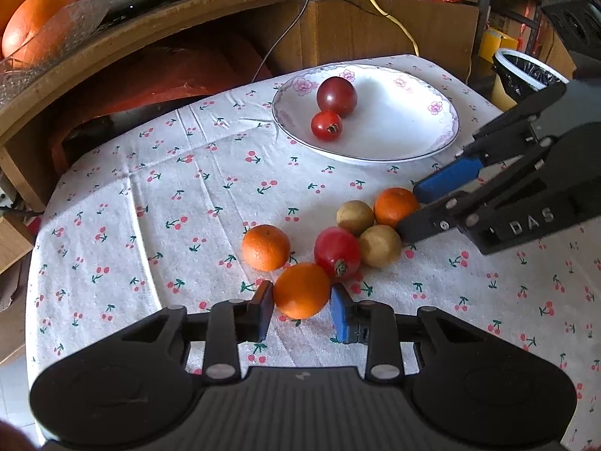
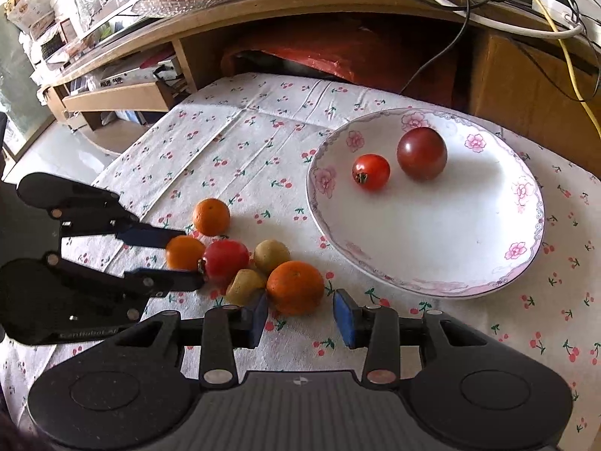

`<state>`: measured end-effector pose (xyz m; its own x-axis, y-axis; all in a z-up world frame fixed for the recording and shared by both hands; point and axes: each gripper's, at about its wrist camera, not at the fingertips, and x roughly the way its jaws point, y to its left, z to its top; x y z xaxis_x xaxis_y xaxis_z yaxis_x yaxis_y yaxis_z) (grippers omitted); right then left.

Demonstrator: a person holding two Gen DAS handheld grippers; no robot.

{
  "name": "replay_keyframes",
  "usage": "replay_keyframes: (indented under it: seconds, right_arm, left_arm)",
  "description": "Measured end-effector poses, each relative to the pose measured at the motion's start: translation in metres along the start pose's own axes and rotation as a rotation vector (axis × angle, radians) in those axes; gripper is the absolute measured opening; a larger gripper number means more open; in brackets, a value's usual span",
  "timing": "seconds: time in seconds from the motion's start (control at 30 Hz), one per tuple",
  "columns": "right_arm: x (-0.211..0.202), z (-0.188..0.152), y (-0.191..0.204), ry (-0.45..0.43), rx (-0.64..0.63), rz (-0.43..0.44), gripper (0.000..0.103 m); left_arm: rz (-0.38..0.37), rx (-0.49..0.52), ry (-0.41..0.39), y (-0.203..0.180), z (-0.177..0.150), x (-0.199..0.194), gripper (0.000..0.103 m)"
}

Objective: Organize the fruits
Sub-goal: 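Grasp a small orange with the left gripper while the right grasps another orange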

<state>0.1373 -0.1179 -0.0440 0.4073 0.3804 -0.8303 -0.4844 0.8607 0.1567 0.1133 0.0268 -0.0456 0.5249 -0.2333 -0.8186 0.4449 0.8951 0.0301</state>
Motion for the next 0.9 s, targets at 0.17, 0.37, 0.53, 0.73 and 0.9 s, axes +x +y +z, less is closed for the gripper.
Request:
replay_keyframes:
  seconds: [0.17,0.37,0.53,0.73,0.9]
  right_arm:
    - [0.003,0.002,0.001,-0.013,0.002,-0.006,0.035]
    - [0.01,0.007,-0.009,-0.004,0.069,0.018,0.035]
    - [0.014,0.01,-0.018,0.029,0.168,0.057,0.029]
    - [0.008,0.007,-0.009,0.049,0.134,0.029,0.028]
    - [-0.003,-0.002,0.001,0.064,0.04,-0.02,0.028]
  left_arm:
    - [-0.006,0.001,-0.003,0.0,-0.003,-0.002,0.039]
    - [-0.012,-0.018,-0.001,0.003,-0.002,0.0,0.04]
    - [-0.014,-0.026,-0.001,0.003,-0.002,0.001,0.04]
    - [-0.017,-0.021,0.001,0.003,-0.002,-0.001,0.039]
    - [-0.031,-0.009,-0.001,-0.001,-0.003,-0.007,0.039]
